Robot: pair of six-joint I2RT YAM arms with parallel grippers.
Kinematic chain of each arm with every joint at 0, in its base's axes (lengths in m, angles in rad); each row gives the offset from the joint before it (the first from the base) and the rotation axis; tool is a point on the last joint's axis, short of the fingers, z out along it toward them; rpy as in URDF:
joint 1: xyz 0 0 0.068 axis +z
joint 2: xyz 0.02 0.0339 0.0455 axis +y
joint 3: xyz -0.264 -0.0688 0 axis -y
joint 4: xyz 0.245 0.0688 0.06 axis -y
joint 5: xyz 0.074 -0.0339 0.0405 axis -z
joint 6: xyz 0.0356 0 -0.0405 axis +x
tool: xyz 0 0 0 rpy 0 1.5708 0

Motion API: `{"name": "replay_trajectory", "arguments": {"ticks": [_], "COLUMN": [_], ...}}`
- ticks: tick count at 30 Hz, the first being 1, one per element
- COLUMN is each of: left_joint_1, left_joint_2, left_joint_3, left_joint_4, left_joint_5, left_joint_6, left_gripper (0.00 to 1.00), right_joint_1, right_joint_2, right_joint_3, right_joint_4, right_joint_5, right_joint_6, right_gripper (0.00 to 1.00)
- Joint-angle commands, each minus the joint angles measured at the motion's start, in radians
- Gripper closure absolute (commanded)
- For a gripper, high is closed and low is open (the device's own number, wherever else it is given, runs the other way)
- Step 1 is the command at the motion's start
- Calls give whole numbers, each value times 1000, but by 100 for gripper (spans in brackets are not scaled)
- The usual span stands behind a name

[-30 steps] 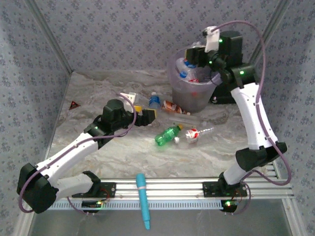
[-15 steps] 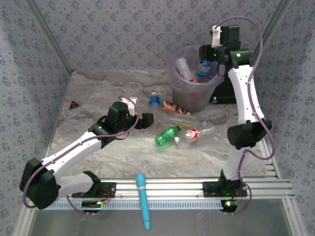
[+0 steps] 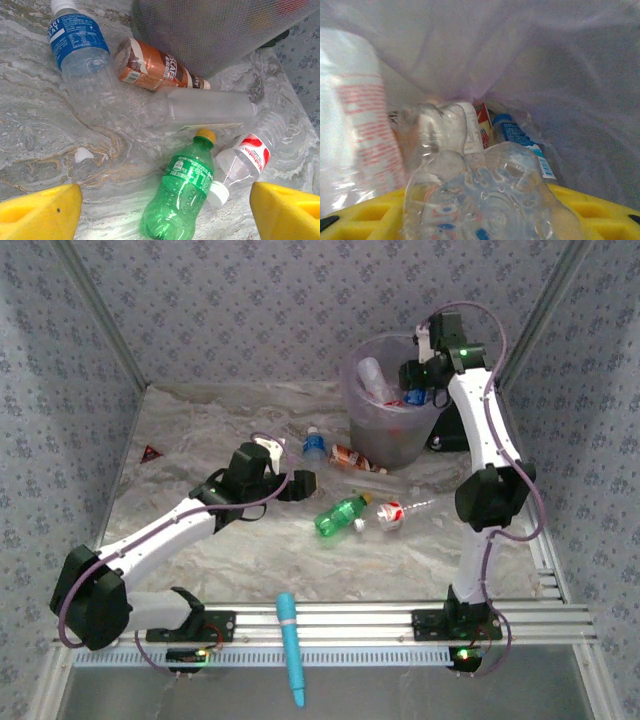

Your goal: Put the plastic bottles in the bin

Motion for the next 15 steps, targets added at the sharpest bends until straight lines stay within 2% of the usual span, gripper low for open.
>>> {"name": "replay_trajectory", "arguments": {"ticks": [1, 8, 15], "left_joint_1": [-1, -1, -3], "left_joint_2": [4, 20, 48], "left_joint_3": [35, 77, 75], "left_joint_4": [-20, -86, -94], "left_joint_5": [14, 17, 28], "left_joint_6": [5, 43, 65], "left_gripper": [14, 14, 12], "right_joint_1": [-11, -11, -9], "right_joint_2": [51, 94, 79], "right_joint_3": [-9, 37, 141], "right_joint_4": [-27, -41, -84], "right_joint_5": [9, 2, -13], "right_joint_6": [-14, -13, -17], "right_gripper": [52, 26, 12]}}
